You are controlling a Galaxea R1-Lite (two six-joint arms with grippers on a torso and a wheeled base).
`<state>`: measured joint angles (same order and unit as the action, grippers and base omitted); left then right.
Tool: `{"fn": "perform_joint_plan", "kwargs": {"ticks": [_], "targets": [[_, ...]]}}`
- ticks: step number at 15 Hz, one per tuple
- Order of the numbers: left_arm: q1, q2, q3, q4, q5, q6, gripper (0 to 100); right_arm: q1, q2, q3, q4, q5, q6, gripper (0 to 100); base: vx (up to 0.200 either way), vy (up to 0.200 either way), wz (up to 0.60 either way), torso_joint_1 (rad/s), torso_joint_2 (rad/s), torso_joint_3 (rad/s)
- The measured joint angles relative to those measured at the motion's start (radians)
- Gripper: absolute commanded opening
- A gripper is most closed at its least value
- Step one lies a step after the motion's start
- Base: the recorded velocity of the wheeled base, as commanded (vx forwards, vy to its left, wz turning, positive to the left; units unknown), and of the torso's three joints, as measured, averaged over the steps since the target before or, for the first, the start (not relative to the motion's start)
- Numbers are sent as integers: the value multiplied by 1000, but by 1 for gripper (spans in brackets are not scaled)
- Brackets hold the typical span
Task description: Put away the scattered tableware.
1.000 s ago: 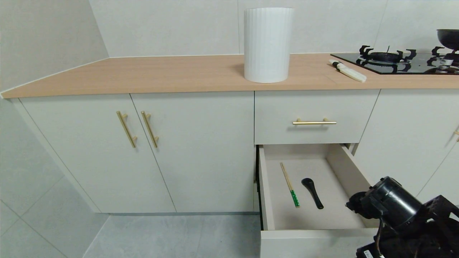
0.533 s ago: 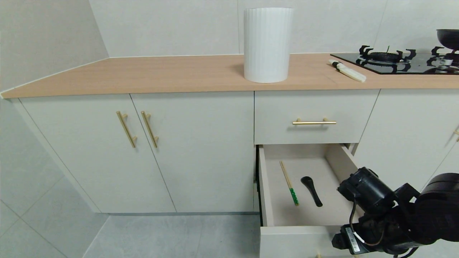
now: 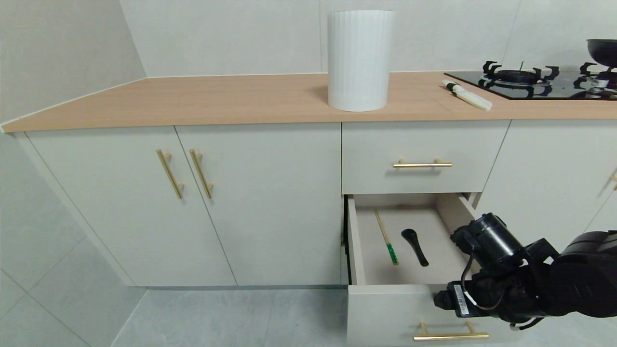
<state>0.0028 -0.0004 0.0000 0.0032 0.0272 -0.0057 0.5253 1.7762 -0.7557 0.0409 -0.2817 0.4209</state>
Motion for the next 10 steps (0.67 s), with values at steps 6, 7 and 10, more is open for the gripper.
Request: {"fn": "perform_joint_plan", "kwargs": {"ticks": [6,7,10], "targets": [[0,0,0,0,0,0,100,-57,89,-41,-227,1,-142,100,0,0,0,0,0,0],[0,0,0,0,0,0,100,-66,113,-62,-252,1,-150,100,0,0,0,0,0,0],[0,0,0,0,0,0,100,-84,195,-145,-319,1,-159,100,0,0,0,0,0,0]]}}
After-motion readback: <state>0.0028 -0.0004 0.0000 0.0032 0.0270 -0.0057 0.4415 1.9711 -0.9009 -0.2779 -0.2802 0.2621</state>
